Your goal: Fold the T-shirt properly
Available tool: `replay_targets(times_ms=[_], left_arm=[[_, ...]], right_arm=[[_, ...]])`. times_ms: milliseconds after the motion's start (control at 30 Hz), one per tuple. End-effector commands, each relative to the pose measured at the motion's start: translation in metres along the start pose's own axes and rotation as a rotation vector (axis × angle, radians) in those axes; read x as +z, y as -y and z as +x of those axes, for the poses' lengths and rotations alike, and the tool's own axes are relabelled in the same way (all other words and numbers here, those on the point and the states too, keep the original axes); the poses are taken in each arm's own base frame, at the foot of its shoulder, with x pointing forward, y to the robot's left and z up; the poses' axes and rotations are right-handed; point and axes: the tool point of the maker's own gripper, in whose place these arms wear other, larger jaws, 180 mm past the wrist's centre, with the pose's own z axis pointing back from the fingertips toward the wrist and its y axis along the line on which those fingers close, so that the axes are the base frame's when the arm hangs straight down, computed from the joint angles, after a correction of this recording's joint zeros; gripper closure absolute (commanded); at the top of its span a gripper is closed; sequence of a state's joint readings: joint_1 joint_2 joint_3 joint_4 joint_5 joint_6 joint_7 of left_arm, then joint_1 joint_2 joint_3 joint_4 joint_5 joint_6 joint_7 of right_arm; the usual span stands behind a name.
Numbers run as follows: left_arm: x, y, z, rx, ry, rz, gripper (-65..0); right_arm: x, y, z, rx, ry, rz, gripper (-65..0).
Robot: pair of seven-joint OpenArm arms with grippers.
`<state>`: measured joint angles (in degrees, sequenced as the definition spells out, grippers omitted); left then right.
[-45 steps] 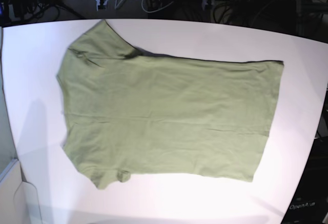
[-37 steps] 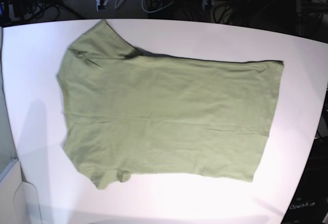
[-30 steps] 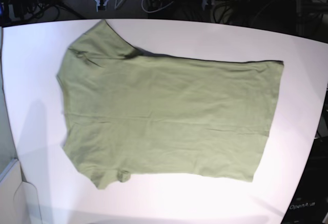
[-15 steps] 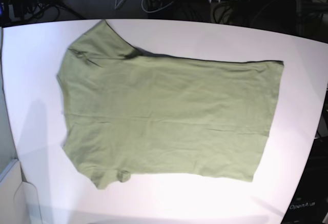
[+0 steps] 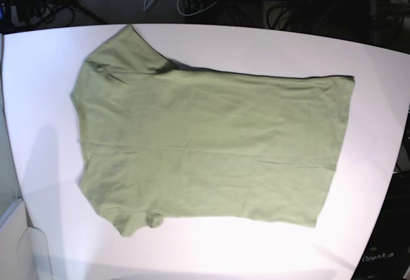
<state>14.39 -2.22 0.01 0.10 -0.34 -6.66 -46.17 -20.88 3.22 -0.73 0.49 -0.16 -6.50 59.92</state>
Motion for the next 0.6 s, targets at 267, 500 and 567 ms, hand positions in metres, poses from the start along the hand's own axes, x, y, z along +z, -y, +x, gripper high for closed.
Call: replay_targets(times_ms=[267, 500, 567], left_arm=[[0.064, -0.019, 0.006, 0.006, 0.285, 0.053, -1.1], [0.085, -0.022, 0.001, 0.0, 0.328, 0.059, -1.1], [0.084, -0.022, 0.002, 0.0, 0.331, 0.059, -1.1]], right_arm=[[0.052, 0.011, 0.008, 0.045, 0.197, -0.002, 0.0], [0.049, 0.03, 0.01, 0.075, 0.205, -0.021, 0.0], [0.046, 0.035, 0.015, 0.08, 0.221, -0.029, 0.0]])
